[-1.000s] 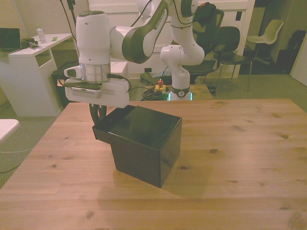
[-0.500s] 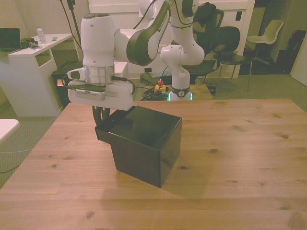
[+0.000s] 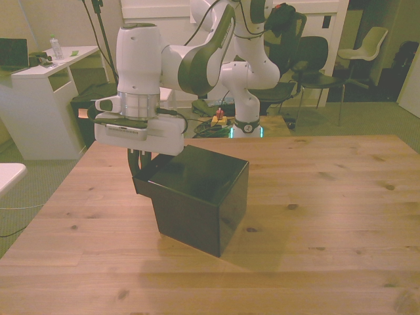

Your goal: Close the top drawer

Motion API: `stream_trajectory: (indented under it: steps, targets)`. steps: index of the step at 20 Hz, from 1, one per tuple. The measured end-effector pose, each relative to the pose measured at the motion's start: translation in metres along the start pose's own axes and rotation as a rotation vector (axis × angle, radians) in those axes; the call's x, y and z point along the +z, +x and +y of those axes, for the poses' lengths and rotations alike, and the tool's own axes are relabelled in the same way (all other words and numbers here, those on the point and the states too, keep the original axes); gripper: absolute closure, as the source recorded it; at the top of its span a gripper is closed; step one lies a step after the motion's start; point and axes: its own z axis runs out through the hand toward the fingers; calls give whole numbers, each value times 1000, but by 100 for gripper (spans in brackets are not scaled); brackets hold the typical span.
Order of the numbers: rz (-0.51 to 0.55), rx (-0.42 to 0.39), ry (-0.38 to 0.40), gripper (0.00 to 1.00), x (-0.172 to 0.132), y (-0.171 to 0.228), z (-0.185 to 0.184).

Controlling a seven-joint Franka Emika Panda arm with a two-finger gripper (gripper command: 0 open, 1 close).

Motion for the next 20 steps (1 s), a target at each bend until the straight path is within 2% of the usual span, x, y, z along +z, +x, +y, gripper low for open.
stream_trajectory:
  steps: [6,11,20]
  targets:
    - [21,-36,29,100,-13,-21,-11]
    - [30,-49,46,100,-22,-43,-3]
    - [66,-57,47,100,-27,-43,5]
